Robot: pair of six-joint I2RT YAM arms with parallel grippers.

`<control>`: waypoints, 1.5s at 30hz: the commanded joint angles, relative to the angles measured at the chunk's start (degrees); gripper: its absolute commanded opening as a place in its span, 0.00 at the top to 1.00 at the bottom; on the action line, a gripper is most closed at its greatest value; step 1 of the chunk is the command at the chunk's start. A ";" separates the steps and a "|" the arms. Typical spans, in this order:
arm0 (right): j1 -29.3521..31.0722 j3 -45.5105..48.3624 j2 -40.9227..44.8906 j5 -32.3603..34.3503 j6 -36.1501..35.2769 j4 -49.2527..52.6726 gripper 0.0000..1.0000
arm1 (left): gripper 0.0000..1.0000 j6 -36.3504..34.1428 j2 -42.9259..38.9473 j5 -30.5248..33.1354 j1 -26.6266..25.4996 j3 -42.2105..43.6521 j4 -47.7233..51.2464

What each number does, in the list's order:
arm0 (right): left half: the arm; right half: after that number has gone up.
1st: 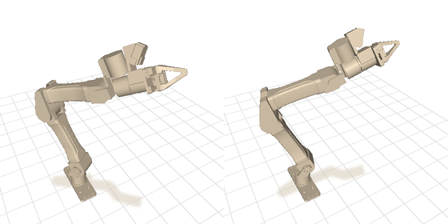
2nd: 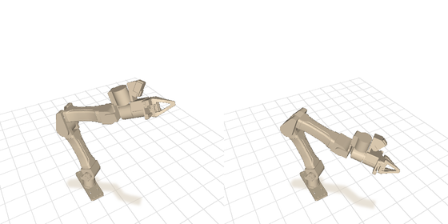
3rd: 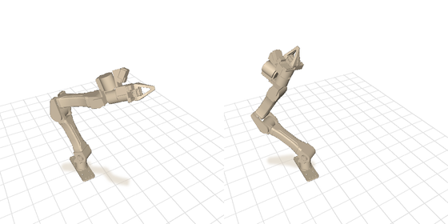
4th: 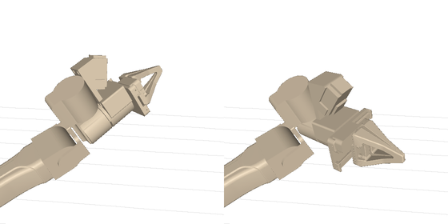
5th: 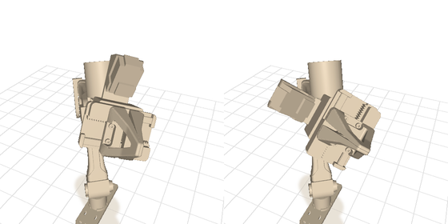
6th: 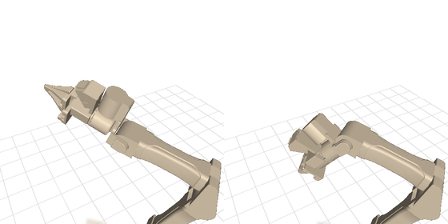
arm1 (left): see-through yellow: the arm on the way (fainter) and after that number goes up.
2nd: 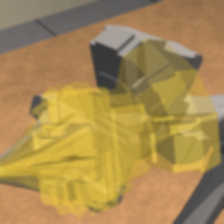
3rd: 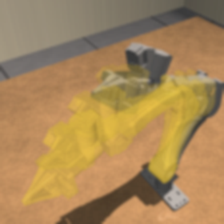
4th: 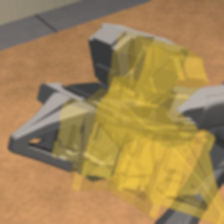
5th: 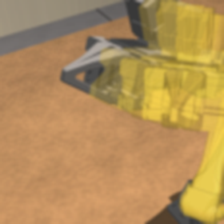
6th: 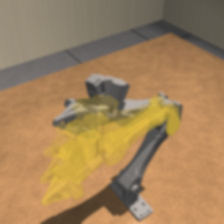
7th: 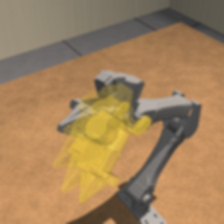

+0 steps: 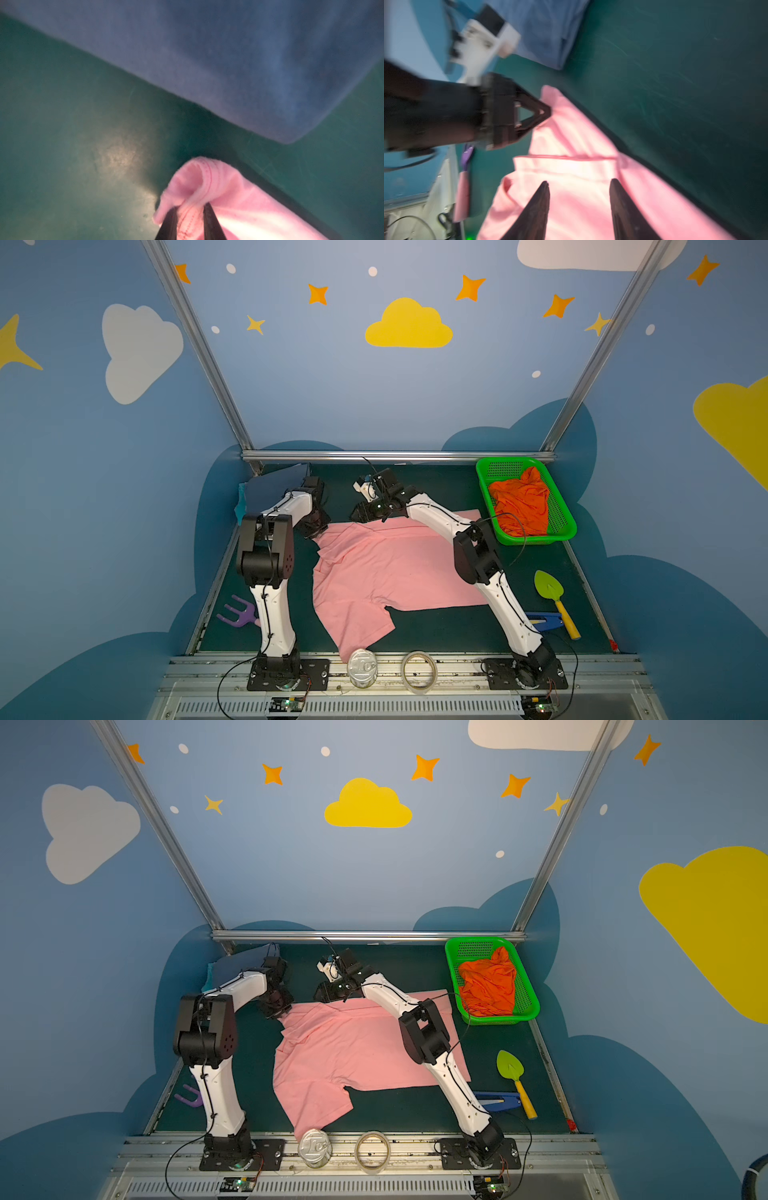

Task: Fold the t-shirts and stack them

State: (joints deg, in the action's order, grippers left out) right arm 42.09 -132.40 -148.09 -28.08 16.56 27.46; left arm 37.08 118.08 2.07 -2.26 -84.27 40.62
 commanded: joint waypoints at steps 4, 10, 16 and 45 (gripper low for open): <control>-0.08 -5.94 -5.52 2.93 -2.37 4.43 0.49 | 0.77 -0.52 3.25 0.49 0.85 1.22 0.52; 1.15 -4.62 -5.47 -0.32 -2.00 4.12 0.59 | 0.77 -0.52 3.99 -0.17 0.85 0.69 0.43; 2.67 -2.60 -3.61 -2.31 -0.99 1.78 0.77 | 0.77 -0.38 4.26 -0.57 0.81 0.86 -0.02; 5.79 40.98 27.00 2.25 -3.51 -3.88 1.00 | 0.78 -1.03 4.36 2.68 1.30 -0.66 2.24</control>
State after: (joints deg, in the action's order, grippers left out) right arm 46.68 -94.17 -124.66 -27.86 12.69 20.82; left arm 36.69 118.74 2.11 -2.15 -85.41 41.98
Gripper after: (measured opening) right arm 0.048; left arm 0.220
